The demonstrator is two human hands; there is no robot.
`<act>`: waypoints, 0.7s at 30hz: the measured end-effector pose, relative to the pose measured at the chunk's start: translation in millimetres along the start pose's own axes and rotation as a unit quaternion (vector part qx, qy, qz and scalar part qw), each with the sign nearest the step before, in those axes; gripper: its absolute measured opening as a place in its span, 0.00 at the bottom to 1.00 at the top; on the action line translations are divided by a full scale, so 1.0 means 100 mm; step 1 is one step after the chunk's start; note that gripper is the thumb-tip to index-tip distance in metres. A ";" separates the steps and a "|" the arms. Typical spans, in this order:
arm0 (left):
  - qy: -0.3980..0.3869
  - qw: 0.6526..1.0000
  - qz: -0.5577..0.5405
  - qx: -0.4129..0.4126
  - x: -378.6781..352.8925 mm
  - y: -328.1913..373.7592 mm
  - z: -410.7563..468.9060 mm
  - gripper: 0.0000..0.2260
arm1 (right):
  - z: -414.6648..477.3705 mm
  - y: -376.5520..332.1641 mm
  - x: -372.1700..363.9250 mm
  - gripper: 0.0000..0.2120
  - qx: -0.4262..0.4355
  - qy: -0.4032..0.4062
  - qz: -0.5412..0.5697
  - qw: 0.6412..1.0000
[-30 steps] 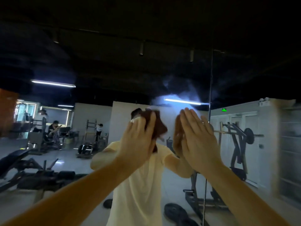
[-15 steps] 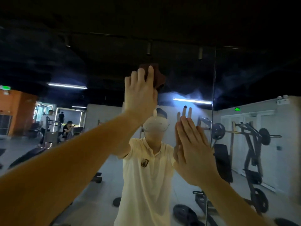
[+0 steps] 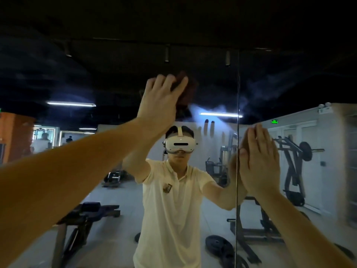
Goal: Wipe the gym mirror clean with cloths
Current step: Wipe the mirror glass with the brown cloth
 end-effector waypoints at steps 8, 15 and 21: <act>0.055 0.964 -0.214 -0.150 -0.21 1.58 -0.95 0.37 | -0.03 0.13 0.02 0.28 0.019 -0.025 -0.006 1.000; -0.001 0.953 -0.094 -0.288 -0.21 0.89 -0.44 0.19 | -0.03 0.22 0.09 0.28 0.045 -0.052 0.007 0.998; 0.076 0.988 -0.126 0.051 -0.13 0.85 0.29 0.31 | -0.04 0.22 0.08 0.29 0.047 -0.044 0.001 0.998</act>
Point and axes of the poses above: each hand's wrist, its own z-axis towards the middle knuckle, its own x-axis out of the back of the hand, y = z × x, the point moved 2 cm from there along z, towards the middle knuckle, and after that the axes turned 12 degrees about -x, right-handed, at the moved point
